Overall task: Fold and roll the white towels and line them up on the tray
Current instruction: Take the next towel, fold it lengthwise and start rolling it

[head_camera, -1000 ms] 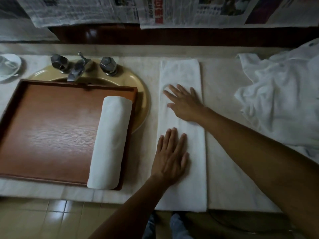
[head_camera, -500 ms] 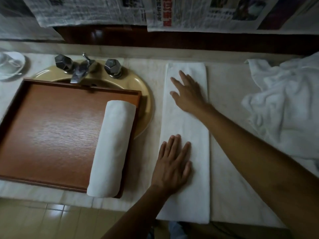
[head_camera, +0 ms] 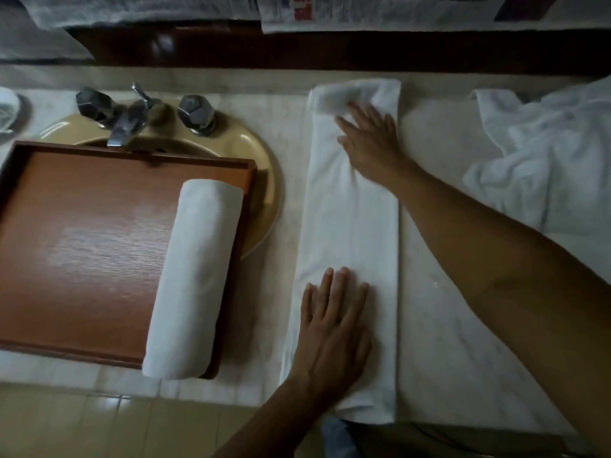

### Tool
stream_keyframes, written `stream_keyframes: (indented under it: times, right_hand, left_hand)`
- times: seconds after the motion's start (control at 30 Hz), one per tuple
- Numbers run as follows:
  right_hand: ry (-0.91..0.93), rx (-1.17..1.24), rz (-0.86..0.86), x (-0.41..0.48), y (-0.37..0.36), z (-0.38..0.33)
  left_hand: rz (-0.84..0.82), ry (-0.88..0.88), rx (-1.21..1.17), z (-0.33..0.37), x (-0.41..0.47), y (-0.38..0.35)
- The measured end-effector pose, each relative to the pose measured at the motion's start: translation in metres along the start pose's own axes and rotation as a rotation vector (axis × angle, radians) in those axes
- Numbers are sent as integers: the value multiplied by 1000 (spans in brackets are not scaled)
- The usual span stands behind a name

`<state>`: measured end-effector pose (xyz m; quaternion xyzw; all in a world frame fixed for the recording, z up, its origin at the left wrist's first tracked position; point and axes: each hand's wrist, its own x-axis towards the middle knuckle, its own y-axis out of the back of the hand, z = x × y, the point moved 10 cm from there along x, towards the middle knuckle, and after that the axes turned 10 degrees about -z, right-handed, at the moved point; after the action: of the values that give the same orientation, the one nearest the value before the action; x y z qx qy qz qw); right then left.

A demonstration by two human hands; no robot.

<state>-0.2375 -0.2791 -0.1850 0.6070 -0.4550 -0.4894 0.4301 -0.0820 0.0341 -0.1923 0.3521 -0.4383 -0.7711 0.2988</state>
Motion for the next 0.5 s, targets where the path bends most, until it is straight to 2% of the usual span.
stream_keyframes:
  times: [0.1, 0.2, 0.3, 0.4, 0.5]
  right_hand:
    - [-34, 76, 22, -11, 8, -12]
    - [131, 162, 49, -83, -8, -57]
    - [226, 62, -101, -138, -49, -76]
    - [142, -22, -90, -99, -44, -53]
    - [36, 7, -97, -33, -25, -23]
  left_hand:
    - [-32, -19, 30, -5, -2, -6]
    - [-26, -14, 4, -5, -1, -5]
    - [0, -18, -6, -4, -1, -3]
    - [2, -15, 7, -3, -1, -3]
    - [-10, -10, 24, -3, 0, -4]
